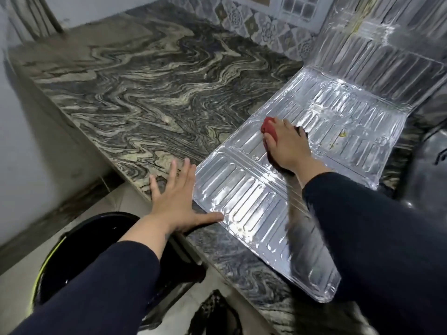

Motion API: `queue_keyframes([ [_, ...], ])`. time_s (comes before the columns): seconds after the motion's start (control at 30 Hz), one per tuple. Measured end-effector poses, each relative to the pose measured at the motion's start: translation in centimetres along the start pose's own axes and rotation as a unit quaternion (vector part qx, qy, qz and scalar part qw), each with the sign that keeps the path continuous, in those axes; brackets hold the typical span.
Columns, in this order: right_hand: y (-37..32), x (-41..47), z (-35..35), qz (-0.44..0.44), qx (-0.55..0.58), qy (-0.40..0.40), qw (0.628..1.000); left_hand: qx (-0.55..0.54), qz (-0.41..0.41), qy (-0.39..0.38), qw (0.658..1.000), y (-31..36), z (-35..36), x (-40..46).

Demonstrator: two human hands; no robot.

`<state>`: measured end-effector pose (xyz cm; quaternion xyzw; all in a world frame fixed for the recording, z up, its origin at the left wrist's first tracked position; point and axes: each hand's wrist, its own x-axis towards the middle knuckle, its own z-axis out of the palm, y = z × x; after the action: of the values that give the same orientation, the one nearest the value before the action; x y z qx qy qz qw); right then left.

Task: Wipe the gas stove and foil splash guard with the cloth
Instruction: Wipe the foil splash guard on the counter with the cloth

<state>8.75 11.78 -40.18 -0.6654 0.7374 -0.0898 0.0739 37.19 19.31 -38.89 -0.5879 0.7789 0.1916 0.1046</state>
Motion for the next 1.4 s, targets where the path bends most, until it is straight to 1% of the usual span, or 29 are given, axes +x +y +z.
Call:
queue_keyframes([
  [0.1,0.0,1.0,0.0,0.018,-0.010,0.003,1.000,0.003,-0.004,0.004,1.000,0.0,0.0,0.1],
  [0.2,-1.8,-0.4,0.6,0.017,-0.007,-0.005,1.000,0.006,-0.005,0.009,1.000,-0.1,0.1,0.3],
  [0.33,-6.5,-4.9,1.4,-0.071,0.016,-0.005,0.997,0.004,-0.001,0.008,1.000,-0.1,0.1,0.3],
  [0.43,-8.9,-8.7,1.8,-0.132,0.023,-0.038,0.990,-0.008,0.002,0.011,1.000,-0.1,0.1,0.2],
  [0.5,-9.1,-10.9,1.7,-0.154,0.022,-0.057,0.986,-0.012,0.002,0.011,1.000,0.0,0.1,0.1],
  [0.6,-7.2,-13.7,1.2,-0.167,0.018,-0.060,0.984,-0.011,0.003,0.006,1.000,0.0,0.0,0.0],
  [0.67,-4.8,-15.0,0.7,-0.135,0.009,-0.049,0.990,-0.009,0.005,0.006,1.000,-0.1,-0.1,-0.1],
  [0.8,-0.3,-15.4,-0.3,0.020,-0.021,-0.009,1.000,-0.015,0.010,-0.002,1.000,-0.2,-0.1,0.0],
  [0.87,0.0,-15.2,-0.4,0.056,-0.025,-0.002,0.998,-0.041,0.012,0.008,0.999,-0.2,0.0,0.0],
  [1.03,-0.9,-15.5,-0.4,0.070,-0.006,0.008,0.997,-0.128,-0.003,0.065,0.990,0.3,-0.2,0.4],
  [1.13,-2.3,-16.1,-0.2,0.052,0.003,0.001,0.999,-0.142,-0.006,0.145,0.979,0.7,-0.1,0.4],
  [1.2,-3.9,-16.7,0.3,0.023,0.010,-0.005,1.000,-0.139,-0.013,0.205,0.969,1.0,0.0,0.5],
  [1.27,-4.8,-16.9,0.8,0.008,0.013,-0.010,1.000,-0.124,-0.022,0.237,0.963,1.4,0.0,0.7],
  [1.33,-4.7,-16.8,0.8,0.006,0.014,-0.018,1.000,-0.082,-0.015,0.249,0.965,1.7,-0.1,1.0],
  [1.4,-4.3,-16.8,0.7,0.001,0.019,-0.028,0.999,-0.028,0.003,0.243,0.970,1.8,-0.3,1.4],
])
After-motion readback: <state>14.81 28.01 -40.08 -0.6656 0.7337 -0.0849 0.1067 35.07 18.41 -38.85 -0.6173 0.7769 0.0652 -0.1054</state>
